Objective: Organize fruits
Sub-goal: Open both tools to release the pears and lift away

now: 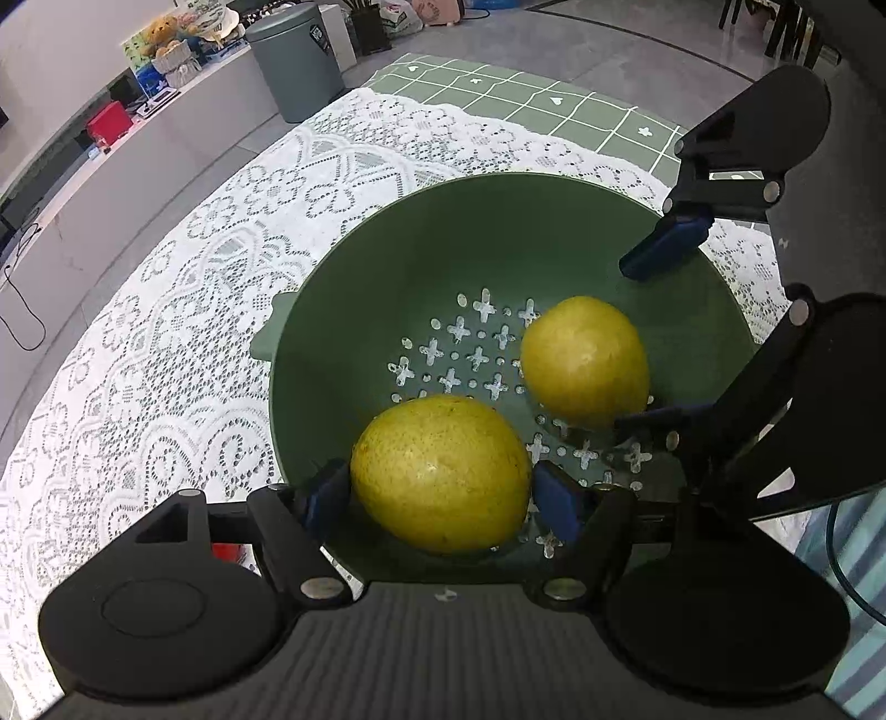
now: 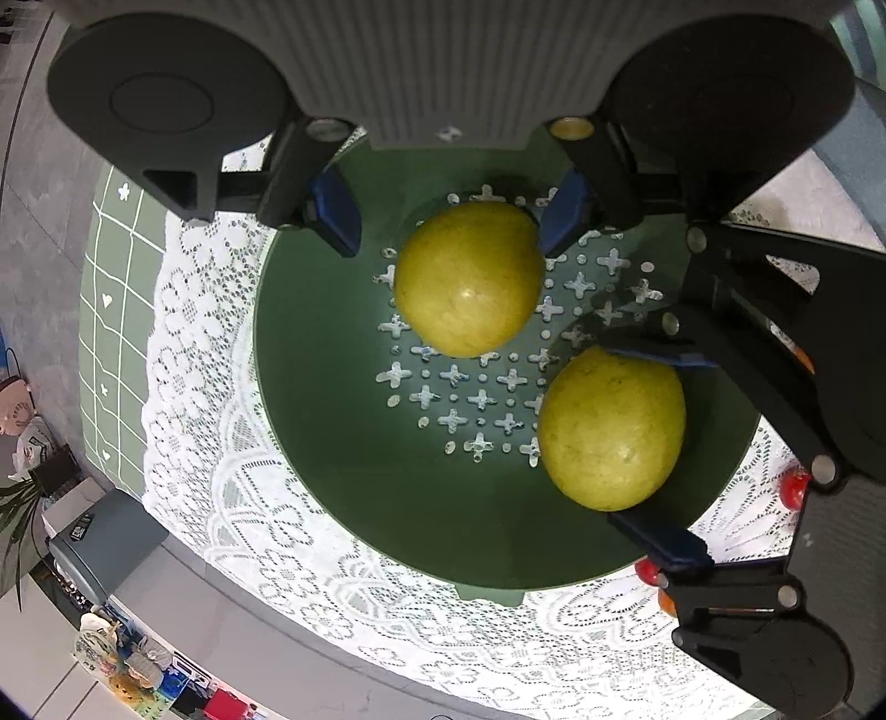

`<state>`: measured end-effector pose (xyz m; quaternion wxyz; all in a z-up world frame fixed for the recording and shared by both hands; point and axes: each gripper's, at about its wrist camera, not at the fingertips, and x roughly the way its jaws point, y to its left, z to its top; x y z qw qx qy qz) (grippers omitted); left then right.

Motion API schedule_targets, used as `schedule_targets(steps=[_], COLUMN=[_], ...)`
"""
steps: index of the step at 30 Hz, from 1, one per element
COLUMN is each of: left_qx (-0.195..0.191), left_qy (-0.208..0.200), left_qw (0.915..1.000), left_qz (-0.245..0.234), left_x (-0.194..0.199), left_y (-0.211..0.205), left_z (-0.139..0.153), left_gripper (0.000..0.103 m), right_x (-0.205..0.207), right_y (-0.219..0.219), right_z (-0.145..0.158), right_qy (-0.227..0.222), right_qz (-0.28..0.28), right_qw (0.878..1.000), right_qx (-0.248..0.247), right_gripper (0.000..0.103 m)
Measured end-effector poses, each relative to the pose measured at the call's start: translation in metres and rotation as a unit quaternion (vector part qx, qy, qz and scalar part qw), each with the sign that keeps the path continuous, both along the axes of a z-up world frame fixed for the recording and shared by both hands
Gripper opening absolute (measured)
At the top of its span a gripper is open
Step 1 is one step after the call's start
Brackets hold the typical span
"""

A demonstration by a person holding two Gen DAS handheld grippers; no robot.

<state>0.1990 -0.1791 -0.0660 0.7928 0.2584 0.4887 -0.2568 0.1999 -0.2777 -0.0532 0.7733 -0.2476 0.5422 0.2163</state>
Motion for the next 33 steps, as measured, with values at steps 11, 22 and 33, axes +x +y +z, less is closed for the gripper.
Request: schedule_targets(steps=[11, 22, 33], left_qx=[0.007, -0.026, -0.062], left_qy=[-0.038, -0.081, -0.161], left_qw=[0.9992, 0.9942, 0.9792], left_qz=[0.007, 0.066, 0.106], left_x=[-0.005, -0.028, -0.082], left_y=[-0.004, 0.026, 0.072], left_z=[0.020, 0.039, 0.068], left_gripper=[0.090, 0.090, 0.090], right_x=[-0.004, -0.033, -0.091], right_y=[-0.002, -0.003, 0.007], right_z=[0.013, 0.036, 0.060], right_qy=[-0.013, -0.100, -0.212], right_qz=[0.011, -0.048, -0.141], right_qw=[1.000, 0.992, 0.948], right_qx=[0.017, 0.057, 0.193], right_gripper=[0.080, 0.081, 0.086])
